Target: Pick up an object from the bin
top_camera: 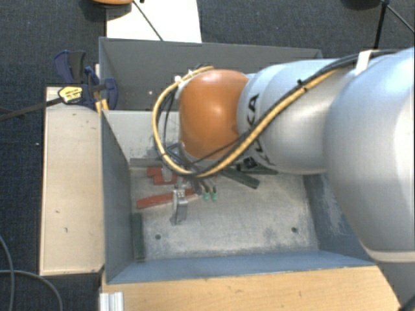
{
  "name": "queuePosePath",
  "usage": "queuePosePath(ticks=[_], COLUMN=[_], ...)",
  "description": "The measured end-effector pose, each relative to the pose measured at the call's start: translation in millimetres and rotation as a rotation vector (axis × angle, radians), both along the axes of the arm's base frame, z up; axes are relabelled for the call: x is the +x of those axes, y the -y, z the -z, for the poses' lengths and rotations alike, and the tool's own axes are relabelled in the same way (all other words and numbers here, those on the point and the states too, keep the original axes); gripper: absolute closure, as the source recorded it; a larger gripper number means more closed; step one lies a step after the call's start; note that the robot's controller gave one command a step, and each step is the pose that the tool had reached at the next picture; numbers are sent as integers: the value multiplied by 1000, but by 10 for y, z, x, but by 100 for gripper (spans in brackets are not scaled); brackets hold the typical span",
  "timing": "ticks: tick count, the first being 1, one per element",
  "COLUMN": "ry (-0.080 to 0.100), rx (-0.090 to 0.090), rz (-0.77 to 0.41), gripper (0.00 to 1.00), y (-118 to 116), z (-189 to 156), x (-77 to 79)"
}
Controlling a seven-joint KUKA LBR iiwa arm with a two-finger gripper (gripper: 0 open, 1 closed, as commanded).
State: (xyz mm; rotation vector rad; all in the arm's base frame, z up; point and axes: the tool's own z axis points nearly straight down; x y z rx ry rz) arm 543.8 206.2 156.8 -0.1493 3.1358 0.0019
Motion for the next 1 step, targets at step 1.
queuePosePath(ticks=[1], ry=[6], rx=[1], rz=[-96], gripper=[0], y=[-5], z=[220], x=[125])
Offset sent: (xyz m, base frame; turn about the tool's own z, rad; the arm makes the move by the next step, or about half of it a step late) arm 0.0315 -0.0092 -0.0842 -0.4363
